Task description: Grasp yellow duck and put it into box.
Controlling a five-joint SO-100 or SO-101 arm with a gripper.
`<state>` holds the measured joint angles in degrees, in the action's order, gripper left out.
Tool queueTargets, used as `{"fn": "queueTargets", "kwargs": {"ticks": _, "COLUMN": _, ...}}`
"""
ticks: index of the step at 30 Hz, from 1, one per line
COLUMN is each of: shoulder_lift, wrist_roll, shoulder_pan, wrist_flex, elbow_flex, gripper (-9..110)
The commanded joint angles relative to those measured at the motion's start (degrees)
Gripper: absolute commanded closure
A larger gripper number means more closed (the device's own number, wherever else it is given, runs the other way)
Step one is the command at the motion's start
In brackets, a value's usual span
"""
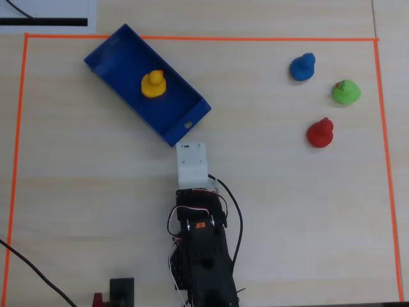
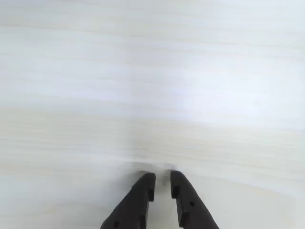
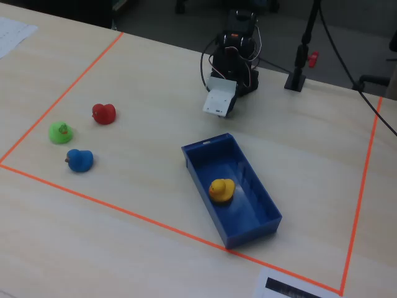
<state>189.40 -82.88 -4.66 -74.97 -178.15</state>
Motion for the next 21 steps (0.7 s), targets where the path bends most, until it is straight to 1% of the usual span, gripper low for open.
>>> {"fn": "queueTargets", "kwargs": {"ticks": 1, "shoulder_lift": 0.3, "wrist_roll": 0.8, "shoulder_pan": -0.5, "wrist_flex": -0.9, "elbow_flex": -0.1, "gripper": 101}}
{"fn": "queueTargets", "kwargs": {"ticks": 8, "shoulder_lift": 0.3, "wrist_roll": 0.8, "shoulder_pan": 0.2, "wrist_flex": -0.9, "elbow_flex": -0.1, "gripper": 101}}
{"fn": "queueTargets", "kwargs": {"ticks": 10, "shoulder_lift": 0.3, "wrist_roll": 0.8, "shoulder_pan": 0.2, "wrist_flex": -0.9, "elbow_flex": -0.1, "gripper": 98}}
{"fn": "queueTargets", "kwargs": {"ticks": 21, "shoulder_lift": 0.3, "wrist_roll": 0.8, "shoulder_pan": 0.2, "wrist_flex": -0.9, "elbow_flex": -0.1, "gripper": 98}}
